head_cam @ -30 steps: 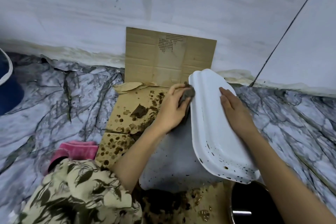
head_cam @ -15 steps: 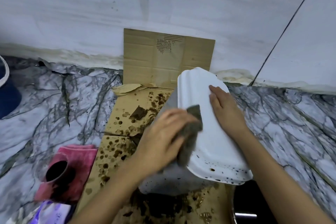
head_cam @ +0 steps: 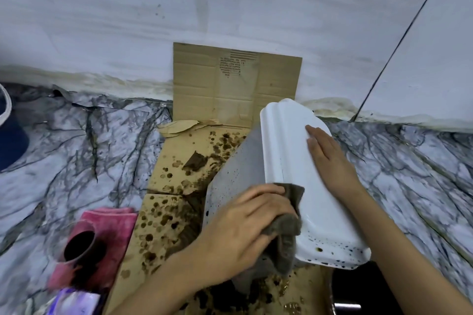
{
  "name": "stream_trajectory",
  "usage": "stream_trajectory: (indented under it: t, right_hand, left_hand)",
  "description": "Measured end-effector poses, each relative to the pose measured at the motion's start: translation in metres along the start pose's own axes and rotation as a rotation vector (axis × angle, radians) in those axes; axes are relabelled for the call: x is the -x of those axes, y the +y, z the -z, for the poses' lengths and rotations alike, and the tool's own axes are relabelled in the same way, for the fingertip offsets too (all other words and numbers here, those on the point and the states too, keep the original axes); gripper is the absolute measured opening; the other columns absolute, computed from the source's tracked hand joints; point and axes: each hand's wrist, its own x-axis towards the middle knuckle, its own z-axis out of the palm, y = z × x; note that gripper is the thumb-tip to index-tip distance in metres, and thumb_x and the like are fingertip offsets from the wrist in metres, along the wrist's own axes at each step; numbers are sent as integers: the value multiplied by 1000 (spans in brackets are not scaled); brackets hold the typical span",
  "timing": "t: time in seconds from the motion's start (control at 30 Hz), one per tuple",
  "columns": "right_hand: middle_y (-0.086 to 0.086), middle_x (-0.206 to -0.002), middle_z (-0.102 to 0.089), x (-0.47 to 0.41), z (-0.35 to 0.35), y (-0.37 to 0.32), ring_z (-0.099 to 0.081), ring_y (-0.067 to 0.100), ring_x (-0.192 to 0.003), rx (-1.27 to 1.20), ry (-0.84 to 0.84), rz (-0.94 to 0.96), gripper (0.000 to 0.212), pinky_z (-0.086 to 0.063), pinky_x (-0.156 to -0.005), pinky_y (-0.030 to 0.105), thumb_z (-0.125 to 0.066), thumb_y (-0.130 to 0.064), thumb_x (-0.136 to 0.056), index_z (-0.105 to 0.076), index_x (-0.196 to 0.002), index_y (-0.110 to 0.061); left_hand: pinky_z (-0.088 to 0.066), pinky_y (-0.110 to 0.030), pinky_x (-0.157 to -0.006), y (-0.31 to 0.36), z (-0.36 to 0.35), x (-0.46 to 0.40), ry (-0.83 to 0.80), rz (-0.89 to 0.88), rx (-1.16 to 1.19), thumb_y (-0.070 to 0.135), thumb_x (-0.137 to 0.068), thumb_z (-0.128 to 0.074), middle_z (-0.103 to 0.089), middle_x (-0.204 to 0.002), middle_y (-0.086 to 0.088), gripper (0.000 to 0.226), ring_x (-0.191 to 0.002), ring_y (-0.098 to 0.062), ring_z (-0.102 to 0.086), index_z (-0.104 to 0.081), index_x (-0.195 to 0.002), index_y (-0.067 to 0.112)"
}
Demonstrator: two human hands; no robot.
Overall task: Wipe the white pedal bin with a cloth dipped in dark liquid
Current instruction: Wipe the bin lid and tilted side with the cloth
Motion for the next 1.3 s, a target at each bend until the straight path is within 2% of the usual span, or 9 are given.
stream_trajectory:
  t: [0.17, 0.33, 0.47, 0.57, 0.73, 0.87, 1.0, 1.13, 1.3]
  right_hand:
    - [-11, -155, -25, -4, 0, -3, -17, 11, -144, 19, -13, -4, 44, -13, -119, 37, -26, -43, -101, -31, -145, -37]
    - [-10, -155, -25, -8, -3, -6, -18, 11, -144, 19, -5, -3, 44, -14, -118, 38, -27, -41, -101, -32, -145, -35]
    - [-10, -154, -29, -8, -2, 0, -22, 11, -143, -22, 7, 6, 44, -17, -118, 43, -29, -44, -100, -35, -143, -35]
    - [-10, -154, -29, -6, 0, 5, -22, 10, -143, -46, 5, 2, 44, -17, -118, 43, -29, -44, -100, -35, -143, -35]
    - [-7, -153, -30, -5, -2, -3, -22, 12, -143, 7, 20, 25, 44, -15, -118, 35, -28, -40, -102, -35, -144, -31]
    - [-6, -154, -30, -9, 2, -4, -21, 12, -143, 3, 7, 10, 44, -15, -118, 36, -28, -39, -102, -35, -144, -30]
    - [-10, -154, -28, -4, -1, -1, -20, 11, -143, 15, 12, 2, 44, -14, -118, 35, -27, -44, -101, -33, -144, -35]
    - [-12, -154, -28, -5, 2, 0, -21, 9, -143, -21, 9, -7, 44, -16, -118, 38, -28, -44, -101, -34, -144, -36]
    - [-7, -153, -31, -3, -1, -8, -23, 11, -142, 25, 31, 27, 44, -15, -117, 31, -28, -37, -102, -35, -144, -28]
  left_hand:
    - [-40, -26, -104, -41, 9, -47, 35, 121, -119, 4, -92, -48, -62, -117, -5, 27, -117, -18, -54, -60, -115, 5]
    - [-29, -6, -78, -77, 18, -100, 111, 319, -74, 8, -95, -51, -58, -102, 1, 23, -100, -21, -54, -58, -116, 3]
    - [-37, -21, -100, -43, 12, -63, 90, 249, -51, 26, -94, -53, -59, -118, 10, 28, -114, -8, -50, -60, -119, 14]
    - [-30, -18, -107, 1, 0, -12, 47, 196, -33, 49, -94, -43, -47, -134, 21, 43, -127, -3, -38, -52, -131, 29]
    - [-28, -23, -111, 19, -14, 9, 112, 207, -26, 45, -87, -61, -42, -140, 19, 49, -131, -14, -34, -52, -134, 35]
    - [-21, -8, -110, -11, -1, -19, 80, 334, 230, 47, -84, -61, -41, -140, 31, 50, -135, 0, -31, -47, -132, 43]
    - [-25, -32, -118, -41, 7, -37, 91, 494, 479, 19, -90, -59, -35, -150, 14, 54, -138, 3, -29, -40, -141, 25]
    - [-17, -10, -112, -26, -9, -11, -10, 379, 499, 32, -89, -59, -15, -155, 24, 67, -143, 4, -14, -25, -146, 38]
    - [-24, -20, -114, -5, -18, 10, 36, 343, 430, 43, -87, -62, -8, -157, 25, 76, -145, 0, -12, -17, -148, 45]
